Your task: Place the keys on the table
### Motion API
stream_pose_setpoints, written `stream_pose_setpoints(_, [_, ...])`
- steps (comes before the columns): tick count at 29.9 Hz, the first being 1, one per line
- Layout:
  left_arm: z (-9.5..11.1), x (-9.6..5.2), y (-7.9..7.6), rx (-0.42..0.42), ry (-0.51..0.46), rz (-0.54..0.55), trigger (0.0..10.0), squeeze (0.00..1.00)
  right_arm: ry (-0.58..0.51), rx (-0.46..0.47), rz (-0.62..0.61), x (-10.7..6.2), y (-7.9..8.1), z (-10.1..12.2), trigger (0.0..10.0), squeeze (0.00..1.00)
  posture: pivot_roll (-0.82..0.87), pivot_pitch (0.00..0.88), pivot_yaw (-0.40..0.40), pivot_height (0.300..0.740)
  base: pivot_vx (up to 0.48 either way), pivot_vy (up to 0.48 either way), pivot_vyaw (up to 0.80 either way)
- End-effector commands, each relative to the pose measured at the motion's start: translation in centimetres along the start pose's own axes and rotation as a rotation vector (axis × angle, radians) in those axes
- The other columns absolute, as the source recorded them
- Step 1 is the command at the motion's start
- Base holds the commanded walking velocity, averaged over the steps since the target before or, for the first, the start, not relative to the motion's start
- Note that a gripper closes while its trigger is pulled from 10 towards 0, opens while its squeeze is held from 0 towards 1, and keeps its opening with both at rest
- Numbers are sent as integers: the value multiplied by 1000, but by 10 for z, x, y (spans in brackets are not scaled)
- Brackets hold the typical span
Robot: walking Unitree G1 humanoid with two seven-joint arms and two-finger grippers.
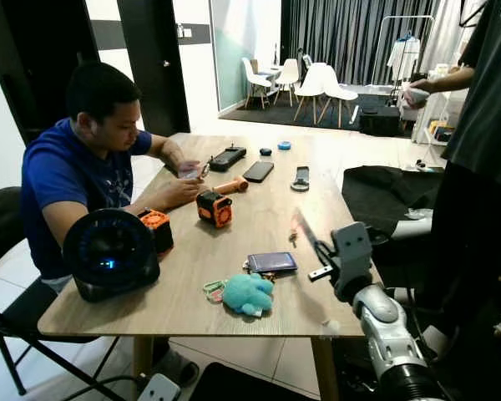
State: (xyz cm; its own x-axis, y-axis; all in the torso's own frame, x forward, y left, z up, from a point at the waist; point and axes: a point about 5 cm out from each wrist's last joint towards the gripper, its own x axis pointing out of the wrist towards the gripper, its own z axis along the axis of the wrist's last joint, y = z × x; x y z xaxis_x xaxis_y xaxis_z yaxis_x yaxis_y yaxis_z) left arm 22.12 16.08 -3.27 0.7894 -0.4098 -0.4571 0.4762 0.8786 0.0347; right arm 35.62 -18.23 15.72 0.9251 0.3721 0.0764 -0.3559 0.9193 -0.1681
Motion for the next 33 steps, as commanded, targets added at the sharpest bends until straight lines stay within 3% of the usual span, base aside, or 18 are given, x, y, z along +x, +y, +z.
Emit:
stream_pose_setpoints(1, [0,0,-3,-17,-11,6,10000,0,23,-9,41,4,7,0,10000,0,71,20,-50,740,0,0,0])
stream_pose_setpoints(15, [10,4,-11,-26,-66,-4,10000,0,113,-142,184,6,15,2,10000,0,54,26,-92,740,0,0,0])
stream_pose_setpoints(19, [15,6,-14,-23,-86,-26,10000,0,215,-196,218,1,15,-7,10000,0,48,28,-86,740,0,0,0])
stream_pose_setpoints(26, [17,7,-15,-17,-87,-45,10000,0,365,-192,343,-14,29,-22,10000,0,47,28,-78,740,0,0,0])
stream_pose_setpoints(33, [15,5,-16,-16,-82,-56,10000,0,434,-181,413,-27,41,-27,10000,0,45,24,-72,740,0,0,0])
